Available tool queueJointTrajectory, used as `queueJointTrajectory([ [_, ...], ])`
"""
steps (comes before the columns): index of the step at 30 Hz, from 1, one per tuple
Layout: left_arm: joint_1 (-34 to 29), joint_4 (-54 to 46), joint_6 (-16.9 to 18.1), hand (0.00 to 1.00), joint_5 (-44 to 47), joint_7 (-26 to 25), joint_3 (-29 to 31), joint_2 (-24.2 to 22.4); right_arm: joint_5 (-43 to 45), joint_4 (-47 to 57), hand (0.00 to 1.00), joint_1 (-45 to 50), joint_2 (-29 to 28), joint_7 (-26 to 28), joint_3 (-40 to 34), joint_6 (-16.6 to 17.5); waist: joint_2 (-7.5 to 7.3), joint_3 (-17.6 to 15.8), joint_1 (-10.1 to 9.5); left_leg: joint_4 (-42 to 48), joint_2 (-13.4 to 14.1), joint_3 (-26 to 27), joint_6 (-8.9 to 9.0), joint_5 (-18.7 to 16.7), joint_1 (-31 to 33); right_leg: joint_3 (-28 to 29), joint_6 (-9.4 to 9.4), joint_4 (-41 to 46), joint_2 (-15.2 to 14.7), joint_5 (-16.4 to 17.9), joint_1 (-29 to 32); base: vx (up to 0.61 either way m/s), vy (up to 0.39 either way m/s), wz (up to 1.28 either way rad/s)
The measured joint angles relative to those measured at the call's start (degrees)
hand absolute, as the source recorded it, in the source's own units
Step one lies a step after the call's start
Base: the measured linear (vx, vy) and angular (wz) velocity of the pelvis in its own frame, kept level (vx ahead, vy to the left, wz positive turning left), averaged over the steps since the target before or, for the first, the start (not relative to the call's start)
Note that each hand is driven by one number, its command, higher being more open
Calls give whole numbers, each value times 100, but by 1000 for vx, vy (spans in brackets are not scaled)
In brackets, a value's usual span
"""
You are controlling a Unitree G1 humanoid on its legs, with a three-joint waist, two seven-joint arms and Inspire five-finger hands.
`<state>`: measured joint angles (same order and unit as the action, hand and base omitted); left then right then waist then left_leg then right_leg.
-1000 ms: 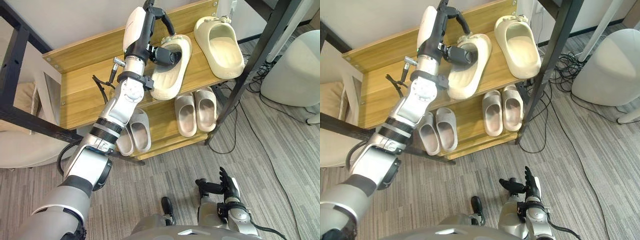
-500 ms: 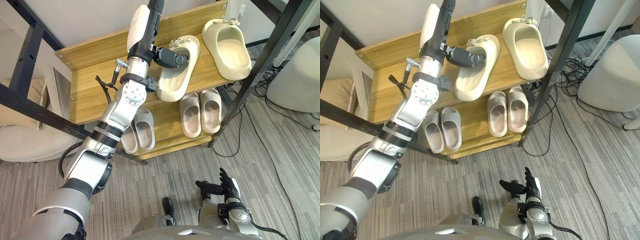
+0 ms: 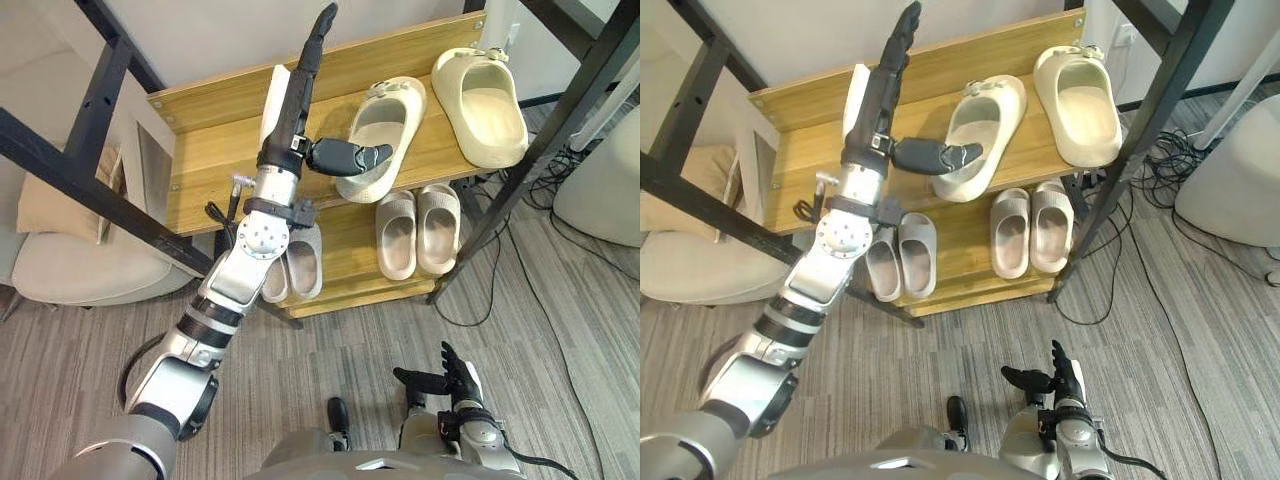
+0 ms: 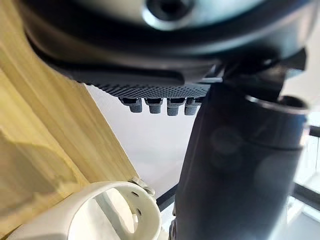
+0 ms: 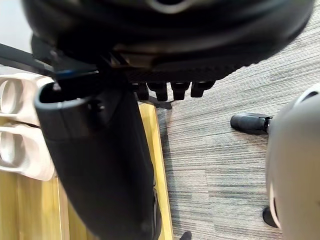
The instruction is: Organize the slippers on the shoe rack
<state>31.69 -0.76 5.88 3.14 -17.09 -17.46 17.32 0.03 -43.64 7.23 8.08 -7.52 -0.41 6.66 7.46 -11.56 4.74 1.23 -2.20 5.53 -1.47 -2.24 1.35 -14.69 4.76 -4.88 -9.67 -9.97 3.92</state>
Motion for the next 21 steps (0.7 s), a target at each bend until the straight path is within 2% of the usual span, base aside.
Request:
queueJointTrajectory([
  [5,-875,-624,137,100,621,1,56,-348,-5,-115,100,-1,38,-6,32,-35,-24,28,-123,-2,-12,-141,5,13,-29,-150,9,0,-20,43,-104,-13,5,15],
  [11,-1383,-690,171,100,1042,103,-69,-630,-97,-167,100,-15,50,-31,170,-51,-84,108,-143,-4,-12,-211,8,28,-35,-237,12,1,-17,55,-149,-3,7,7],
  [16,-1912,-684,172,100,1504,189,-268,-629,-118,-231,100,-44,58,-71,303,-130,-120,140,-156,-10,-2,-325,12,32,-124,-372,-22,-5,-10,96,-291,-18,0,12],
  [18,-2092,-656,171,100,1689,226,-273,-624,-120,-252,100,-43,46,-78,421,-142,-184,175,-174,-32,20,-346,44,42,-124,-397,-32,-18,10,103,-291,-31,-12,5],
  [21,-2161,-640,169,100,1781,240,-395,-611,-120,-352,100,-85,14,-80,471,-146,-231,203,-187,-97,30,-370,76,73,-139,-423,-39,-20,23,108,-291,-17,-10,5],
])
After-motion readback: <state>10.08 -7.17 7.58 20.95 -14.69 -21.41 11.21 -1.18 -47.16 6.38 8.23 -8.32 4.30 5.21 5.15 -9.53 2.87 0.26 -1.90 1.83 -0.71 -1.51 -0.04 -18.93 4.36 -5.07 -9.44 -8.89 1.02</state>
